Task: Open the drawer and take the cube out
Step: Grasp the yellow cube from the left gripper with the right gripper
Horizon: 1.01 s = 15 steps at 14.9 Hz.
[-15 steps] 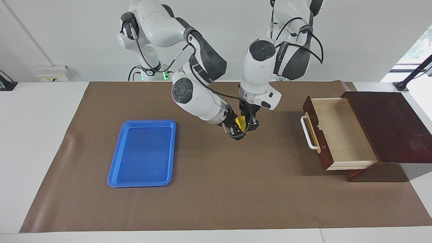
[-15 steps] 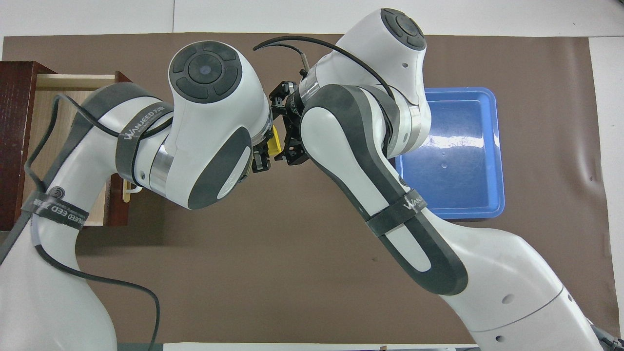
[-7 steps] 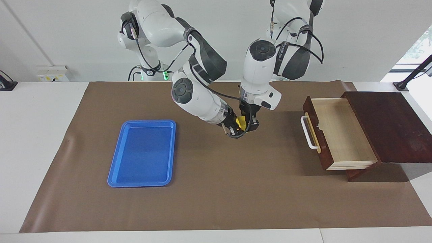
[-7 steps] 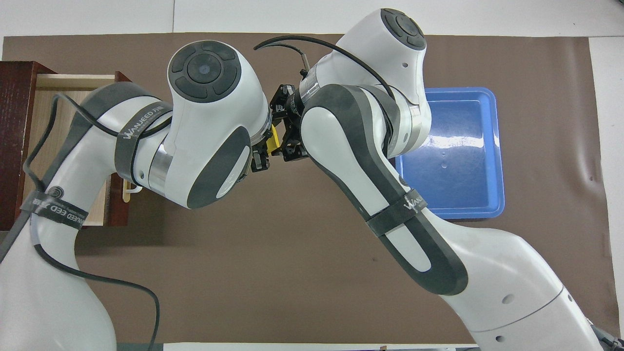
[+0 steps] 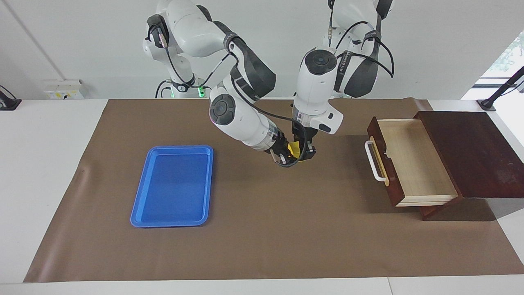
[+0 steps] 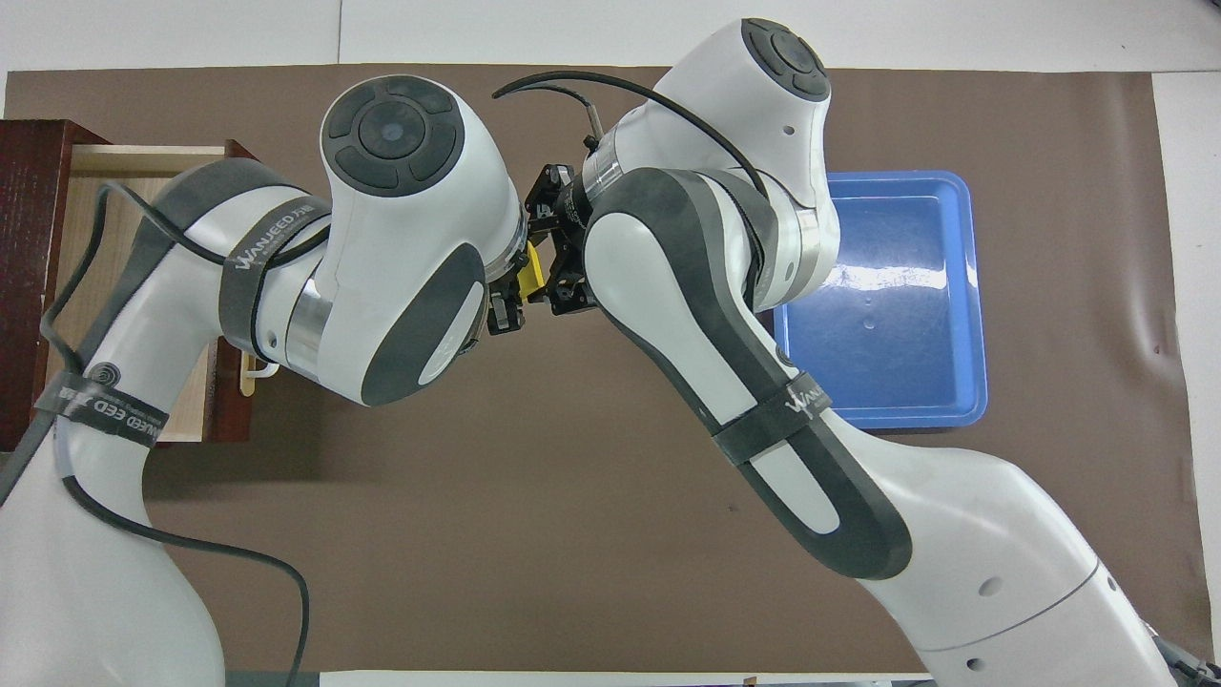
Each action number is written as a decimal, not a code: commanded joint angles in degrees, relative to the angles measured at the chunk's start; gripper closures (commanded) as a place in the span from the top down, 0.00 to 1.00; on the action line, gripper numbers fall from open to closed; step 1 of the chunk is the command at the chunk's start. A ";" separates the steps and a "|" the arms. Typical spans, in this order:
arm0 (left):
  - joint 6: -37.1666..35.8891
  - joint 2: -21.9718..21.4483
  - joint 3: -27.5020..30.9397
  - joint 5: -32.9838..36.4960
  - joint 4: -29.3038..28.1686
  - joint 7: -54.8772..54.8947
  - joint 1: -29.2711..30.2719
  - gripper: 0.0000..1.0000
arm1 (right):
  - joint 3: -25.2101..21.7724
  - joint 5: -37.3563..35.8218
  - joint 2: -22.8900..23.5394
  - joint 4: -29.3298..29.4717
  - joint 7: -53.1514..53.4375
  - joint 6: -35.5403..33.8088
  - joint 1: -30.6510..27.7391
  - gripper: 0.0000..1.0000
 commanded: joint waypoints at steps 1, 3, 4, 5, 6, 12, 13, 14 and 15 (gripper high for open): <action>-0.74 -0.32 -0.11 0.41 -0.38 0.42 -0.04 0.00 | -0.20 -0.10 0.36 0.23 1.31 2.70 0.19 0.00; -0.92 -0.41 -0.11 0.41 -0.38 0.42 0.14 0.09 | -0.11 0.07 0.27 -1.00 1.40 3.67 0.20 0.00; -1.01 -0.32 -0.11 0.33 -0.29 0.42 0.31 0.35 | -0.11 -0.02 0.18 -1.00 1.40 3.67 0.20 0.00; -1.10 -0.41 -0.11 0.32 -0.20 0.42 0.31 0.57 | -0.11 -0.02 0.18 -1.09 1.40 3.76 0.20 0.00; -1.10 -0.32 -0.11 0.32 -0.20 0.42 0.31 0.67 | -0.11 -0.19 0.18 -1.09 1.31 3.85 0.20 0.00; -3.20 -0.58 0.33 0.85 0.15 1.12 1.53 1.00 | -0.19 -0.28 0.18 -1.52 1.14 4.20 0.28 0.00; -3.73 -0.67 0.33 0.85 0.15 1.73 2.67 1.00 | -0.20 -0.28 0.09 -1.87 1.05 4.63 0.28 0.00; -4.43 -0.94 0.33 0.85 -0.11 3.13 4.08 1.00 | -0.20 -0.28 0.09 -1.97 1.05 4.90 0.54 0.00; -5.22 -1.11 0.33 0.85 -0.37 5.06 5.83 1.00 | -0.11 -0.28 0.09 -2.05 1.05 4.99 0.55 0.00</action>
